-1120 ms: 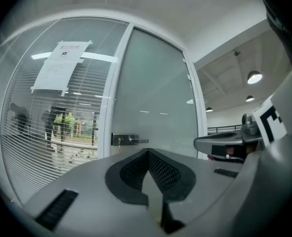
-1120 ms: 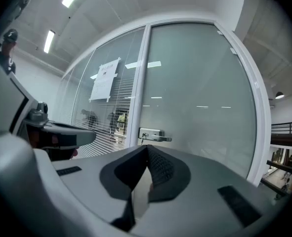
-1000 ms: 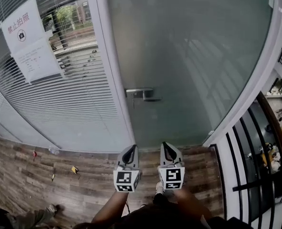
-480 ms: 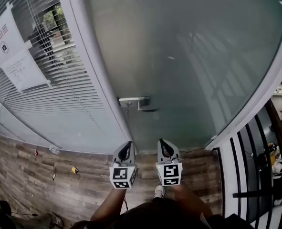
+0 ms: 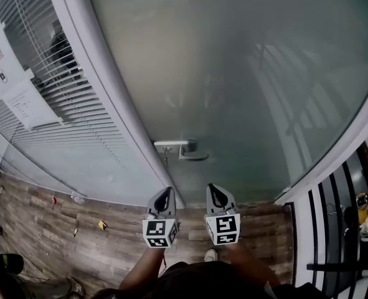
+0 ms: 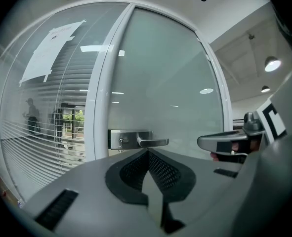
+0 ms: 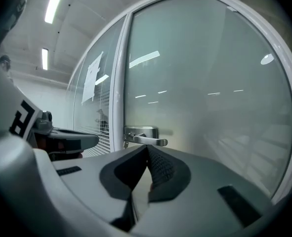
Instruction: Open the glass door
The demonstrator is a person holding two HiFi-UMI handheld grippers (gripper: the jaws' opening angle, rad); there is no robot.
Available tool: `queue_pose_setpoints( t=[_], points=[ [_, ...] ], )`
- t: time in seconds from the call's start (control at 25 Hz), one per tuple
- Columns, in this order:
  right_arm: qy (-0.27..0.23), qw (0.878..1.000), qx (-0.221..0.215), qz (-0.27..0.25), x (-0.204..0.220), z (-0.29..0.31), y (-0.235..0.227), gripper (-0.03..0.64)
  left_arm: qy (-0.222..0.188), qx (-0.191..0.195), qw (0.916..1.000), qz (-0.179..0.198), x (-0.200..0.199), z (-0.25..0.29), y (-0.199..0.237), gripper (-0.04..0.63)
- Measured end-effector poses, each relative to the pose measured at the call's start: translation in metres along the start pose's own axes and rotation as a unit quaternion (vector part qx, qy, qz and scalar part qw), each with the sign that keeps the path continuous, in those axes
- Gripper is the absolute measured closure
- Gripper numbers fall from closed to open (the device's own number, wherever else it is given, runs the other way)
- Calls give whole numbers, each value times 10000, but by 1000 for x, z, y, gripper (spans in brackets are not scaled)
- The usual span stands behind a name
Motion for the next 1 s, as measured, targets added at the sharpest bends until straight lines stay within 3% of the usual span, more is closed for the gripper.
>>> queue_pose_setpoints(
  t=[0.32, 0.56, 0.8, 1.0],
  points=[
    [278, 9925, -747, -932, -17, 44, 6, 596, -81, -145, 9998, 123, 1, 23, 6, 594],
    [463, 9754, -1080, -1864, -31, 72, 13, 501, -36, -46, 9999, 120, 2, 41, 16, 594],
    [603, 9402, -1327, -3078, -36, 99, 27, 442, 30, 22, 10000, 26, 12, 59, 33, 594],
    [860, 8837, -1498, -4350, -31, 123, 36, 436, 145, 200, 9997, -27, 15, 66, 38, 594]
  ],
)
Point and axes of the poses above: the fingertips, and each gripper's own axes: z forward along the fingers, y to its left, x out of its underside, the point moved 8 cm from there along -z, backward along the fingers, and after that the axes turned 6 degrees about x, right-handed, at the moved point
